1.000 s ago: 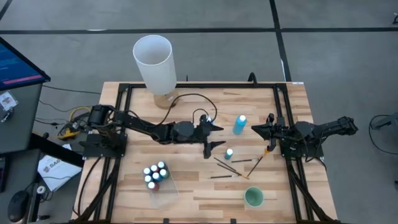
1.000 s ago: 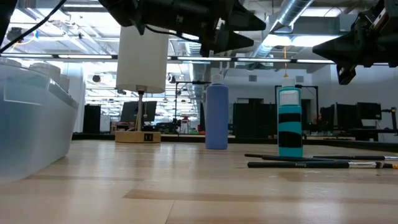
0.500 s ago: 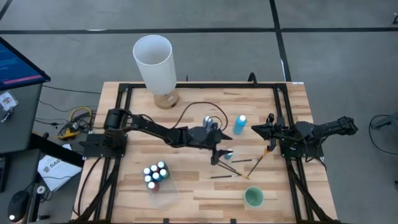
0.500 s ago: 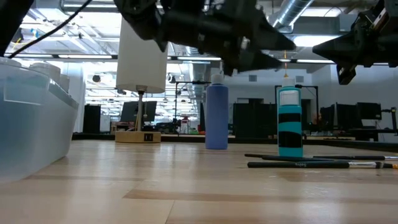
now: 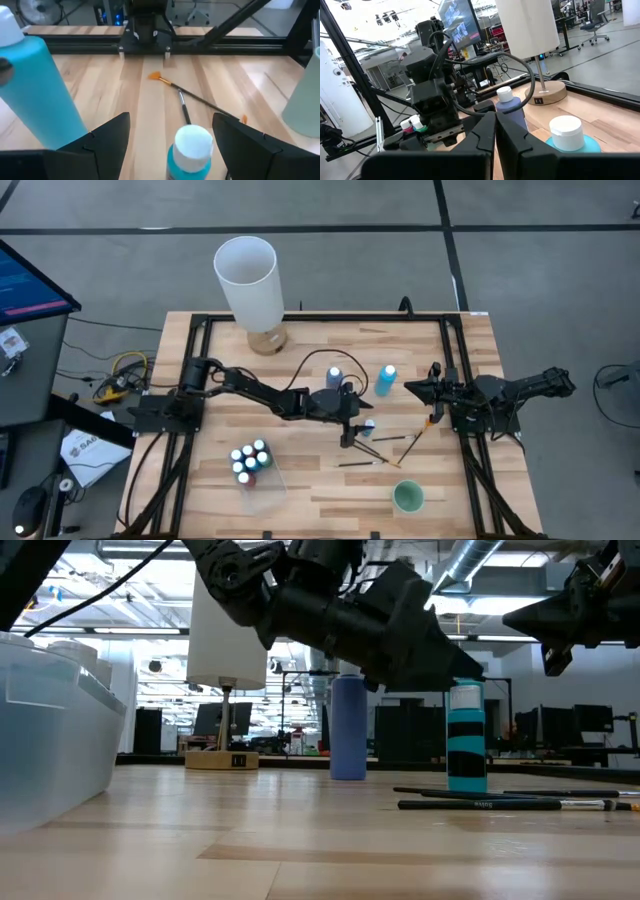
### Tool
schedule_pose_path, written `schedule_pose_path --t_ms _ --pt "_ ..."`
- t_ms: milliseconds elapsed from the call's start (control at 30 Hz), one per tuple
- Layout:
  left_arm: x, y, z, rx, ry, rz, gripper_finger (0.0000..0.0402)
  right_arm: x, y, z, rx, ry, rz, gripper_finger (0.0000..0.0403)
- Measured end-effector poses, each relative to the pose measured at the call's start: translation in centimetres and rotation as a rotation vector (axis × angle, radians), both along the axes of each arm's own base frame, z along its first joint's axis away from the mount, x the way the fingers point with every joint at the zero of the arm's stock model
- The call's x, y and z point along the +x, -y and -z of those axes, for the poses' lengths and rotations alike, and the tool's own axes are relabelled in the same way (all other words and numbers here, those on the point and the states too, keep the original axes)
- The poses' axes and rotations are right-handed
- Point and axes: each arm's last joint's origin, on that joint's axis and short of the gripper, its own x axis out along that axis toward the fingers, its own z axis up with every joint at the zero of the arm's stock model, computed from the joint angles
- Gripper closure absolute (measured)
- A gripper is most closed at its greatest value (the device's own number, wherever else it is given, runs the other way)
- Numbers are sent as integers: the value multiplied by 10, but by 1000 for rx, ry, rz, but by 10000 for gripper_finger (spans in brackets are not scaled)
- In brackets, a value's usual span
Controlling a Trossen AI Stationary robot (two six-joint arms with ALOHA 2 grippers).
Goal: Pick & Place Paint Supplies
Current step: Put the light blue paint bottle into the transparent bin
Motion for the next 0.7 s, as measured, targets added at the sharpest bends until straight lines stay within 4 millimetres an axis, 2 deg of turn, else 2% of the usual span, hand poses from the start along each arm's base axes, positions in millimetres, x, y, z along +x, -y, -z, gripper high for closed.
schedule_pose_path --t_ms 700 --pt "-1 2 4 11 -35 55 131 0 0 0 0 0 0 394"
